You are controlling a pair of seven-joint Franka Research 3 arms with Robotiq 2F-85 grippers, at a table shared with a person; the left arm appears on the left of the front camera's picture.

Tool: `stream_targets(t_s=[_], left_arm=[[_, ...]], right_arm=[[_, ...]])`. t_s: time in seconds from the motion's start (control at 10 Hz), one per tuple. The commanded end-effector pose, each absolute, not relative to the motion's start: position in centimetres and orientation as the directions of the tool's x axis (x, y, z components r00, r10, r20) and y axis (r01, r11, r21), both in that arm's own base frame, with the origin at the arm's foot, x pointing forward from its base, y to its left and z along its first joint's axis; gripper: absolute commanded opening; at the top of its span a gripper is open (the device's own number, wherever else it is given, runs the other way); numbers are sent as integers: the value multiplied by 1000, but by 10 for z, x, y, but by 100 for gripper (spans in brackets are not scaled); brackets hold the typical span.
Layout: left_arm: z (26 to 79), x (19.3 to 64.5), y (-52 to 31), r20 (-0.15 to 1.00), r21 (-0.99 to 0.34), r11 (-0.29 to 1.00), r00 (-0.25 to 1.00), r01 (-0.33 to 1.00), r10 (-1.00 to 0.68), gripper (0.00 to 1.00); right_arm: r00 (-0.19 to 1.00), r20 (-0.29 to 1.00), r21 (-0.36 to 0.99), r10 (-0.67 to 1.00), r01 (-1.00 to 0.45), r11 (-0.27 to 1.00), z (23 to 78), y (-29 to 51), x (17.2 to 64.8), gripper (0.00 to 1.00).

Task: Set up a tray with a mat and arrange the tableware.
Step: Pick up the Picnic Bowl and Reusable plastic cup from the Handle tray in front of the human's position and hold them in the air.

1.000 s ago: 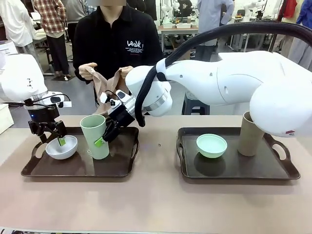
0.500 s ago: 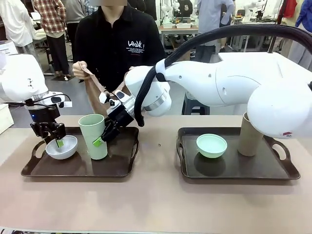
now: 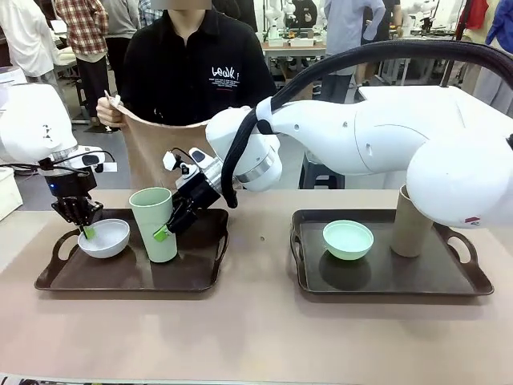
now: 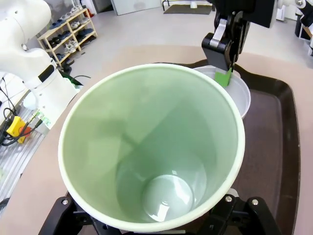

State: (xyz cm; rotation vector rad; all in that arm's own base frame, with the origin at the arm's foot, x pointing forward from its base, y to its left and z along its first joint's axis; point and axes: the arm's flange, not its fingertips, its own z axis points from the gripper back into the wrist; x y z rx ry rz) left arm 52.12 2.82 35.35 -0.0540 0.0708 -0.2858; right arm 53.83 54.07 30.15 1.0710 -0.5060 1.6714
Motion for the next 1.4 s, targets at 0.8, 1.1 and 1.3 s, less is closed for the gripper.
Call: stream_targets(t_s=[0.8,1.1,1.3], left_arm=[[531,410,7,143,-91,982,978,166,-152,0],[552,410,10,147,-99,979,976,178,-163,0],[552,410,10,147,-99,979,976,178,-163,0]], right_arm=[[-294,827,-191,479,-948,-253,508,475,428,28],[-278,822,-175,497,-954,-244,533,496,437,28],[-278,822,-175,497,-954,-244,533,496,437,28]])
